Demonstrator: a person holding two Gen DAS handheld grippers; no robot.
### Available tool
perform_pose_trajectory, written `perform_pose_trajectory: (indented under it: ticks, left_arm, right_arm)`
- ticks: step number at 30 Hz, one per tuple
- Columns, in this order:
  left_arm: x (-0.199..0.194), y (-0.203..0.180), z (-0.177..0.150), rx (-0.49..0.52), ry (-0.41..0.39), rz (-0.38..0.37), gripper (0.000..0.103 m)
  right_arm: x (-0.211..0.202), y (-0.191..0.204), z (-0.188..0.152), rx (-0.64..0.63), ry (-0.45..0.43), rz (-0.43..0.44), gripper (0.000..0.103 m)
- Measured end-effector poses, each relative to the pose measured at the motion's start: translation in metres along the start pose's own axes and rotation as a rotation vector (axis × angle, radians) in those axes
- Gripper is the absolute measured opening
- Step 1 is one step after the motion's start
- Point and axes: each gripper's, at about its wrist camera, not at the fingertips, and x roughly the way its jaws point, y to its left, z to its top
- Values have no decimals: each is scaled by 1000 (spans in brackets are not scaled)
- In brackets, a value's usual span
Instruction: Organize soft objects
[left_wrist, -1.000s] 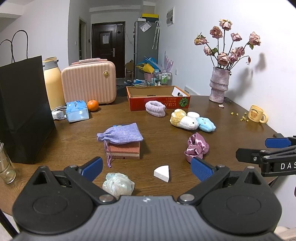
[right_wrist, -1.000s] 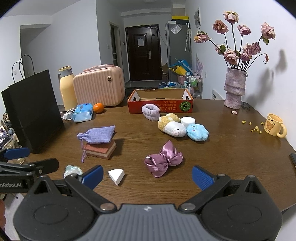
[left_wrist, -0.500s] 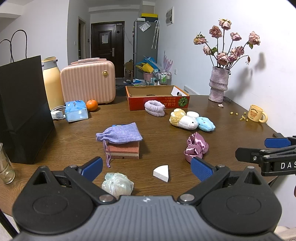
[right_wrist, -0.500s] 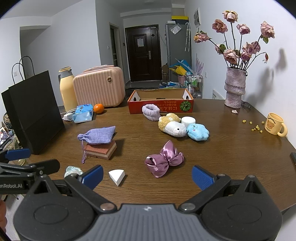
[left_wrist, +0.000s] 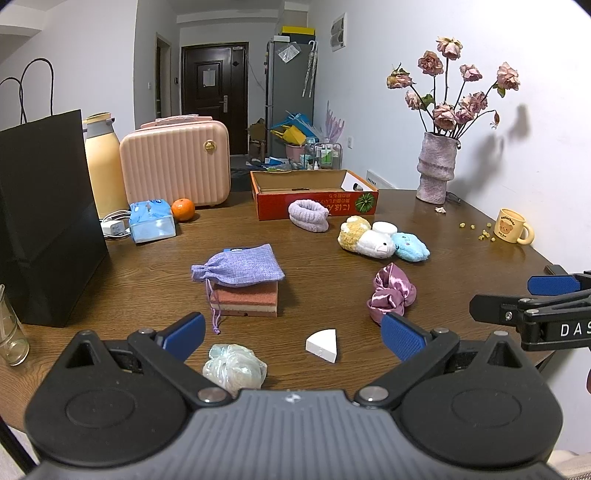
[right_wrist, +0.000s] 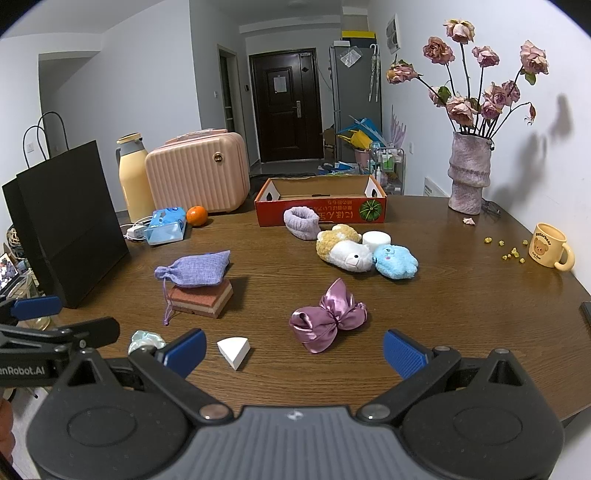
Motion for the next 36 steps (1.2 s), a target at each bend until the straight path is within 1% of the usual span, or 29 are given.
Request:
perform_pose_trajectory:
  ticks: [15,22,36]
  left_arm:
    - [0,-1,0,0,1,0,103]
    - [7,-1,-1,-10,10,-9,103]
    - [22,13,3,-48,44,-7,103]
  right_arm:
    - [2,2,-1,0,3,8,102]
    - [7,4,1,-9,4,14,102]
    - [22,6,8,-19,29,25,102]
